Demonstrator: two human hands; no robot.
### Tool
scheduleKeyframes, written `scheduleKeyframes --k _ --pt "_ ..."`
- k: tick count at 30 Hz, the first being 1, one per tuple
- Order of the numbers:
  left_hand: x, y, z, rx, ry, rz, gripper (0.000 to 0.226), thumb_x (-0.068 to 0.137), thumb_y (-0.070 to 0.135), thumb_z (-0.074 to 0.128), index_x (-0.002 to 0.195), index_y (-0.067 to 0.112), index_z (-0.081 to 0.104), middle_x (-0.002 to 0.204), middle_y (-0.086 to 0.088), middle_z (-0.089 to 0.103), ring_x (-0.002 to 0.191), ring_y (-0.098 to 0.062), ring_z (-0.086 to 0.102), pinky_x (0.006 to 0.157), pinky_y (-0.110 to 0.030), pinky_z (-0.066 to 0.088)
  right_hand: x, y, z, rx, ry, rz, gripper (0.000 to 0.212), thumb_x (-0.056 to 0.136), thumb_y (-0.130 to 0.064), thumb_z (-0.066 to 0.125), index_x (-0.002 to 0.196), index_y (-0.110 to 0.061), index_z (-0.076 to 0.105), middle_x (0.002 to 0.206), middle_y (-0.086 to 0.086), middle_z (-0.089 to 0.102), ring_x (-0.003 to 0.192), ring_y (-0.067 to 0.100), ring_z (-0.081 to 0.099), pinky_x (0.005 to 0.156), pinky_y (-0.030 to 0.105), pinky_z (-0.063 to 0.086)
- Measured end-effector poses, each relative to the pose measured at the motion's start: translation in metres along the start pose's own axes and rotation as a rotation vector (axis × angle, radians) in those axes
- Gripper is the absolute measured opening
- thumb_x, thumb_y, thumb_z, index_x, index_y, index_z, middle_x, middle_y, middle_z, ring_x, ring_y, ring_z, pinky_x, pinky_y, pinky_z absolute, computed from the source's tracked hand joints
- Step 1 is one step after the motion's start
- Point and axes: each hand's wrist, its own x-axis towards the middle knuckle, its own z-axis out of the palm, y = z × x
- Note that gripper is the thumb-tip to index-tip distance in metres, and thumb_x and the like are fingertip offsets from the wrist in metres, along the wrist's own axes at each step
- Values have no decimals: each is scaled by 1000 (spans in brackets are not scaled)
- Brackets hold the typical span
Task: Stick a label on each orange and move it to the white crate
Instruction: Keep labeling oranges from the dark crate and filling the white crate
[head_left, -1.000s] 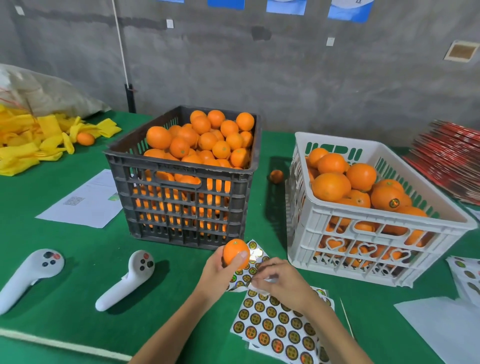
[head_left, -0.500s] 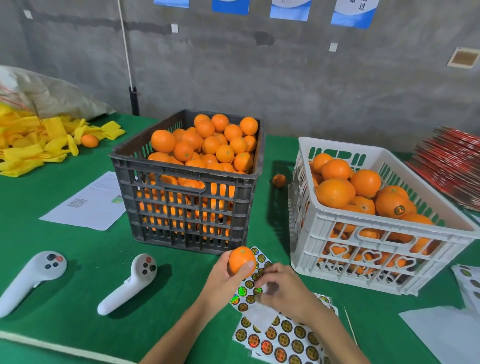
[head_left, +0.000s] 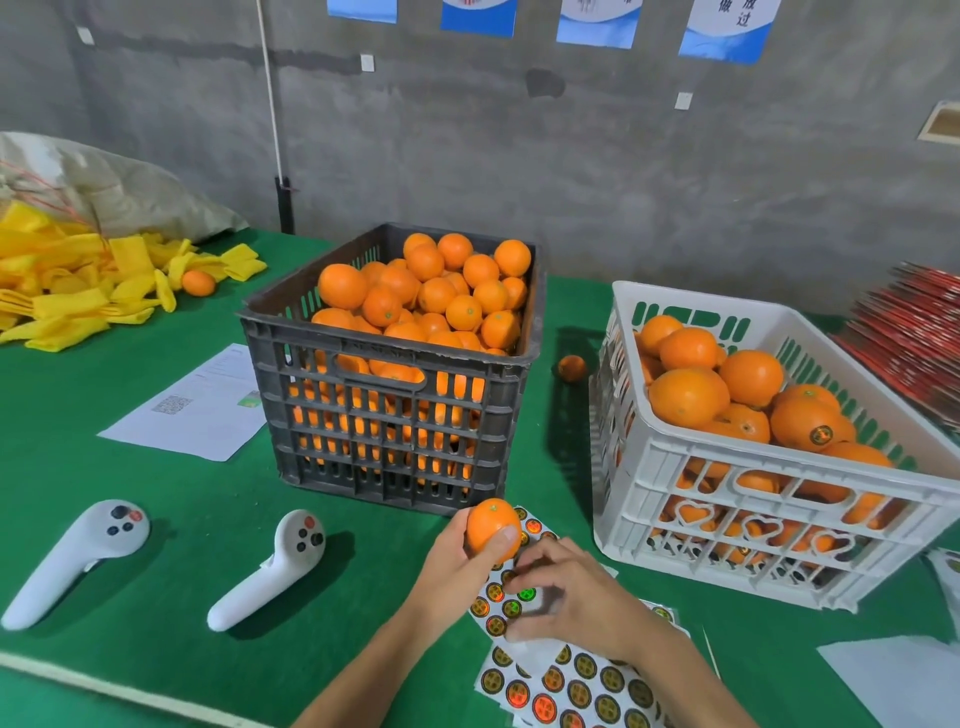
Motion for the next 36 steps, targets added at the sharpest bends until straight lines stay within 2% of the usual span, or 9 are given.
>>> scheduleKeyframes --k 5,12,19,22,26,28,32,36 --pt "0 0 -1 6 13 10 55 84 71 67 127 37 61 110 15 72 99 7 67 81 -15 48 -2 1 7 5 47 -13 51 77 -73 70 119 -44 73 123 -29 49 117 -8 35 107 28 33" --pt "-4 4 -1 -2 42 15 62 82 71 63 131 33 61 117 13 71 100 8 66 79 -11 49 0 0 9 83 98 -3 30 83 -57 74 109 -43 78 116 -27 56 113 -6 41 107 29 33" --pt "-3 4 -2 -16 52 6 63 84 72 63 130 30 62 116 10 71 99 7 67 76 -10 51 0 -3 7 113 106 -31 22 88 -51 73 104 -38 81 104 -21 62 105 3 51 103 33 37" --pt "-3 4 -2 -15 47 6 62 83 71 62 130 30 61 117 9 72 100 7 67 75 -9 51 -1 -5 5 93 96 -35 24 87 -56 72 104 -40 80 105 -21 61 107 3 52 103 33 38" --pt "-3 5 -2 -22 43 -3 65 81 73 61 132 32 60 118 11 71 100 9 66 76 -11 49 -3 -8 11 8 21 -51 45 81 -72 68 114 -42 75 110 -27 53 112 0 46 103 29 35" --pt "-3 6 -1 -25 41 -8 66 80 73 61 132 32 60 118 12 70 100 8 67 77 -11 48 -3 -10 14 -48 15 -70 50 80 -73 66 119 -41 73 112 -27 51 115 1 44 104 26 33" --pt "-4 6 -1 -32 49 -13 64 81 71 60 131 31 61 118 11 71 98 7 67 77 -11 48 0 -15 15 -125 40 -113 48 85 -67 65 122 -37 73 115 -16 56 114 6 47 102 27 35" --pt "-5 9 -2 -48 48 -16 63 81 70 60 130 30 62 117 10 71 98 4 68 78 -13 49 1 -20 19 -203 67 -208 38 94 -62 59 115 -36 77 108 -13 59 104 7 51 93 29 40"
